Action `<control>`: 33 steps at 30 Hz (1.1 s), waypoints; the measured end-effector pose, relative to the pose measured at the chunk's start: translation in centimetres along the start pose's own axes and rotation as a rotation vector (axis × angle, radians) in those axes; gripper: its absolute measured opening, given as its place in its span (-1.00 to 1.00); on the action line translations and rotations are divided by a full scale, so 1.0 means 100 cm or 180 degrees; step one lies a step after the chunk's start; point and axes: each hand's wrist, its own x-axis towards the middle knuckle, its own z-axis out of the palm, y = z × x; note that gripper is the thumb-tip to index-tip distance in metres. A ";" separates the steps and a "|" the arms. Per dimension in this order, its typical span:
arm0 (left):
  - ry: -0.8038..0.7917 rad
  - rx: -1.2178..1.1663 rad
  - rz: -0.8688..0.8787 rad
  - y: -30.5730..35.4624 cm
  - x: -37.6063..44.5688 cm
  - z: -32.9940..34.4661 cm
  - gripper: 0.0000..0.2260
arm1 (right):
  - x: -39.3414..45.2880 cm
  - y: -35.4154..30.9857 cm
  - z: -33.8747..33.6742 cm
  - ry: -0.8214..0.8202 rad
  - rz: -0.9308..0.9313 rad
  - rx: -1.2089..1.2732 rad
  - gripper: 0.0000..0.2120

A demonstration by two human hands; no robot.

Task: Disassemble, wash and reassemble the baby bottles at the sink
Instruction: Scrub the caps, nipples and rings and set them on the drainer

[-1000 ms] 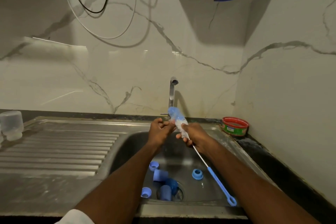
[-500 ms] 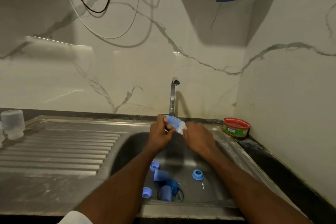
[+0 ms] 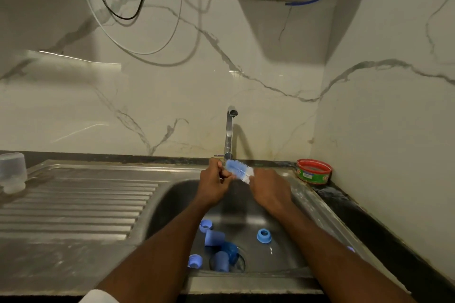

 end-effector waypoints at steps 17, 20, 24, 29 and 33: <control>0.0269 -0.1833 -0.1700 0.011 0.003 0.008 -0.60 | -0.004 0.011 -0.008 0.0273 0.0244 0.0218 -0.69; 0.0438 -0.2059 -0.1846 0.004 0.005 0.002 -0.63 | -0.009 0.007 -0.009 0.0277 0.0171 0.0191 -0.70; -0.0057 -0.2223 -0.1583 0.007 0.001 0.002 -0.63 | -0.013 0.002 -0.002 0.0053 0.0029 0.0335 -0.69; -0.0143 -0.1077 -0.1141 -0.001 -0.003 0.006 -0.74 | -0.010 0.019 -0.012 0.0109 0.0096 -0.0101 -0.70; -0.0210 -0.1004 -0.1162 -0.004 -0.004 0.008 -0.83 | 0.002 0.030 0.004 0.0146 0.0149 -0.0001 -0.62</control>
